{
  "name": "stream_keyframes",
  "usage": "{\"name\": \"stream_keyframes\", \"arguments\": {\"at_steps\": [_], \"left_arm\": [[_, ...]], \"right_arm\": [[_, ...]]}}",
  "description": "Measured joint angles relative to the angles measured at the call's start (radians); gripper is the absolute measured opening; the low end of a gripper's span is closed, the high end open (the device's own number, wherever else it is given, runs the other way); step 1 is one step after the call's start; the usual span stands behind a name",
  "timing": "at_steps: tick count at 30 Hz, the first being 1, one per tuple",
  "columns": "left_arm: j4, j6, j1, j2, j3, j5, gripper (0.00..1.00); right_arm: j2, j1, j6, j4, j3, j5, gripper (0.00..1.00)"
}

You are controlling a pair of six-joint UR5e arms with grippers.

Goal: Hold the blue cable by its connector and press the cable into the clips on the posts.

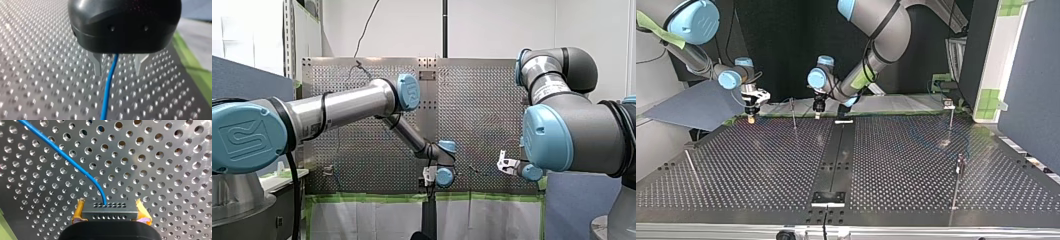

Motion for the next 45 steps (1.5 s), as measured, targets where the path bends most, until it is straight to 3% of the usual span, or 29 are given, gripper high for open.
{"name": "stream_keyframes", "arguments": {"at_steps": [14, 18, 25, 33, 39, 45], "left_arm": [[-0.013, 0.059, -0.030, 0.113, -0.111, 0.057, 0.68], [-0.004, 0.067, -0.046, 0.144, -0.149, 0.058, 0.68], [0.020, 0.081, -0.073, 0.153, -0.205, 0.030, 0.68], [0.004, 0.106, -0.108, 0.153, -0.275, 0.000, 0.68], [-0.004, 0.103, -0.127, 0.153, -0.327, 0.028, 0.71], [-0.001, 0.086, -0.138, 0.159, -0.375, 0.065, 0.71]], "right_arm": [[0.000, 0.005, -0.003, 0.039, -0.006, 0.000, 0.00], [0.000, 0.012, -0.015, 0.057, -0.006, 0.006, 0.00], [0.000, 0.023, -0.047, 0.113, -0.006, 0.025, 0.00], [0.000, 0.032, -0.060, 0.137, -0.005, 0.027, 0.00], [0.000, 0.037, -0.067, 0.144, 0.002, 0.028, 0.00], [-0.001, 0.040, -0.088, 0.154, 0.017, 0.033, 0.00]]}}
